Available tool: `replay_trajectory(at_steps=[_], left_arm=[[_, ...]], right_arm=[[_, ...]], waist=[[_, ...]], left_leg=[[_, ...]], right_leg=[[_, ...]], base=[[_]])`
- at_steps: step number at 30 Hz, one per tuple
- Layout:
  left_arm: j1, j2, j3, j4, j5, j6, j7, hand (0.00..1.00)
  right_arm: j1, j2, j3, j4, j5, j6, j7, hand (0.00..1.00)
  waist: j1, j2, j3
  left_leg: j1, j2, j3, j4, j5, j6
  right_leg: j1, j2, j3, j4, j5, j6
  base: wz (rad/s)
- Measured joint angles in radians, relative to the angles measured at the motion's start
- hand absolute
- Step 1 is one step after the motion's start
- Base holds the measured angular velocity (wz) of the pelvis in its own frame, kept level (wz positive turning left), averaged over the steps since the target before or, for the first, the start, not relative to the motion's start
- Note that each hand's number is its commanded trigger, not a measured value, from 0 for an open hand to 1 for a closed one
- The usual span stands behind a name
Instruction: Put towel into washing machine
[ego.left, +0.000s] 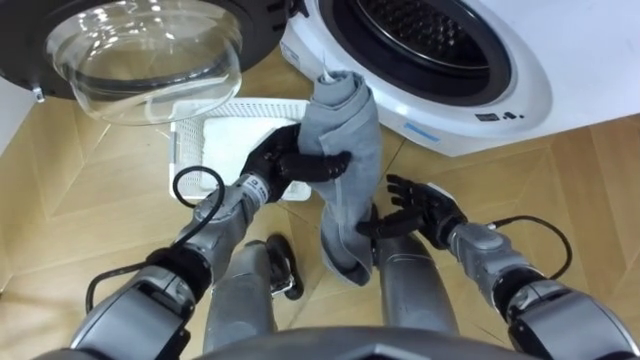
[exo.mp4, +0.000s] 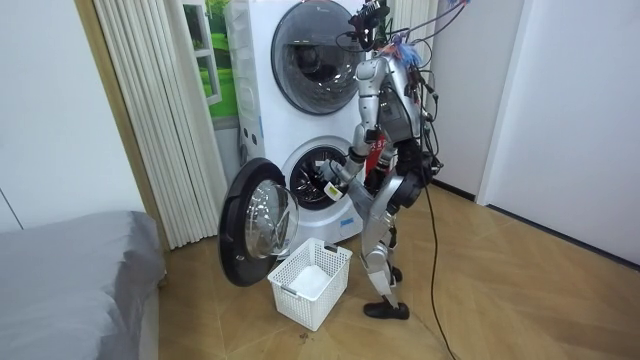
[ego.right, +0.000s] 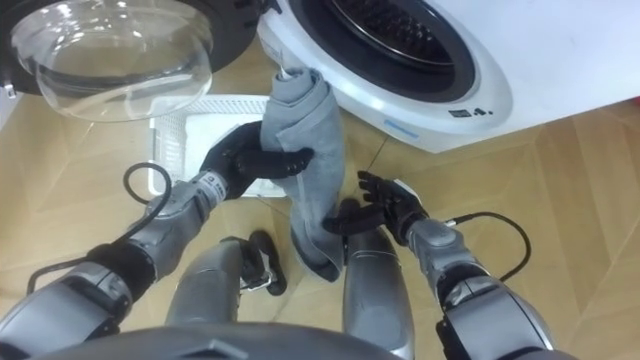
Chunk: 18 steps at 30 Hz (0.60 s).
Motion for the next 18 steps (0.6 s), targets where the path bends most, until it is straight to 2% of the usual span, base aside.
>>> replay_trajectory(at_steps=[7, 12, 14, 18], left_arm=[[-0.001, 0.003, 0.000, -0.025, -0.001, 0.000, -0.001, 1.00], [-0.007, -0.003, 0.020, -0.029, -0.042, 0.000, -0.007, 1.00], [-0.007, -0.003, 0.022, -0.018, -0.123, 0.007, -0.028, 1.00], [0.008, -0.015, 0.015, -0.017, -0.252, 0.039, -0.055, 1.00]], right_arm=[[-0.001, 0.000, 0.010, 0.006, 0.014, 0.000, 0.004, 0.00], [0.009, 0.002, 0.010, 0.013, 0.003, 0.002, 0.011, 0.00], [0.010, 0.007, 0.008, 0.007, 0.005, 0.003, 0.011, 0.00], [0.014, 0.014, 0.009, -0.012, 0.006, 0.010, 0.011, 0.00]], waist=[[0.002, 0.000, 0.0001], [-0.007, -0.004, 0.0024], [-0.008, -0.009, 0.0038], [-0.007, -0.013, 0.0028]], left_leg=[[0.000, 0.000, -0.001, 0.001, 0.000, 0.000], [0.000, 0.000, -0.002, 0.001, 0.000, 0.000], [-0.003, 0.007, -0.002, 0.001, 0.000, 0.000], [-0.003, -0.002, -0.006, -0.004, 0.000, -0.001]], right_leg=[[-0.001, 0.000, 0.001, 0.001, 0.000, 0.000], [0.000, -0.001, -0.001, -0.001, 0.000, 0.000], [0.000, 0.001, -0.003, -0.003, 0.000, 0.000], [0.000, 0.000, -0.004, -0.004, 0.000, 0.000]], base=[[0.00], [0.00], [0.00], [0.02]])
